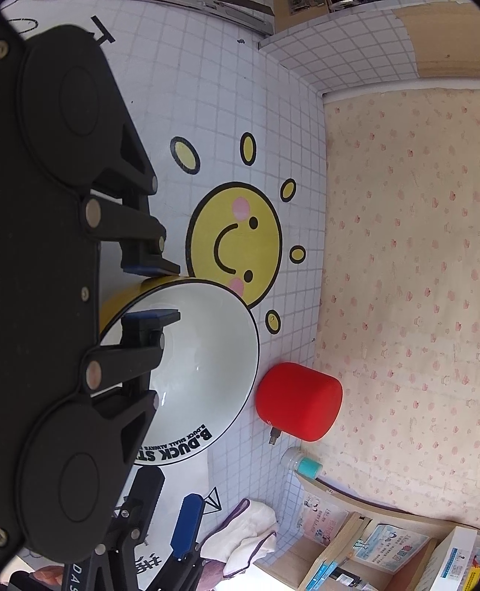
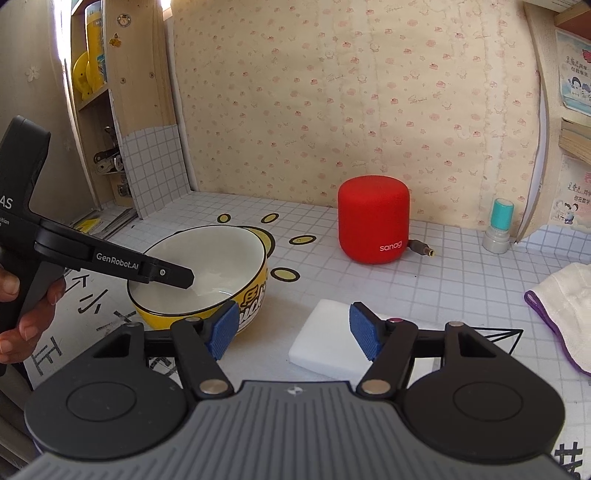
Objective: Clean bowl
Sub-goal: 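Tilt the yellow bowl with the left gripper while the right gripper approaches the white sponge, then grasp the white sponge block with the right gripper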
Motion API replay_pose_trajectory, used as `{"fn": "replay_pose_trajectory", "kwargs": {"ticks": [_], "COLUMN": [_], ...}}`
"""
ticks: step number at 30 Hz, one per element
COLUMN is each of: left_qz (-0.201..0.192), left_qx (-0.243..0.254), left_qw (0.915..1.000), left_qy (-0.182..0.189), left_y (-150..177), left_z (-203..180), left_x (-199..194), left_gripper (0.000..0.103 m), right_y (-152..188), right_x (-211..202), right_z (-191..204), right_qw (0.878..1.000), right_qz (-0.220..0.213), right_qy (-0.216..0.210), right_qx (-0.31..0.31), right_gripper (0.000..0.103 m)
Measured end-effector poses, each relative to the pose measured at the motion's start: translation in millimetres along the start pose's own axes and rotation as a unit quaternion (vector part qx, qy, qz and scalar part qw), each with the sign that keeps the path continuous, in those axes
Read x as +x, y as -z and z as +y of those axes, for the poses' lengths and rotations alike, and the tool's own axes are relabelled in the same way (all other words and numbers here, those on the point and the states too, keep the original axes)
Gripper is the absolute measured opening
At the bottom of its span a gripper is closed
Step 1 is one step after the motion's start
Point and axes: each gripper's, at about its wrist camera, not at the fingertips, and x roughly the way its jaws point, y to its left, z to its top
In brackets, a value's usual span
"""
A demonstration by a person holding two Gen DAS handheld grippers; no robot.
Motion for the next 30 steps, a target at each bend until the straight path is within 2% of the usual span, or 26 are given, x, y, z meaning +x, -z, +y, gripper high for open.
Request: {"fn": "replay_pose_trajectory", "kwargs": {"ticks": [16,30], "left_qz": [0.002,-0.015], "left_qx": [0.017,0.024], "left_qw": [0.9998,0.9995], "left_qy": [0.009,-0.01], "left_y": [14,20], "left_z": [-23,-32], "left_x": [-7,-8], "left_gripper": [0.019,0.019], "right_y": [17,28], "right_x": [-12,0], "right_z": [-34,-40], "right_qw": [0.999,0.998], "right_qz": [0.017,0.042], "right_qy": [0.045,0.042], "right_qx": [0.015,0.025], "right_gripper": [0.068,0.069]}}
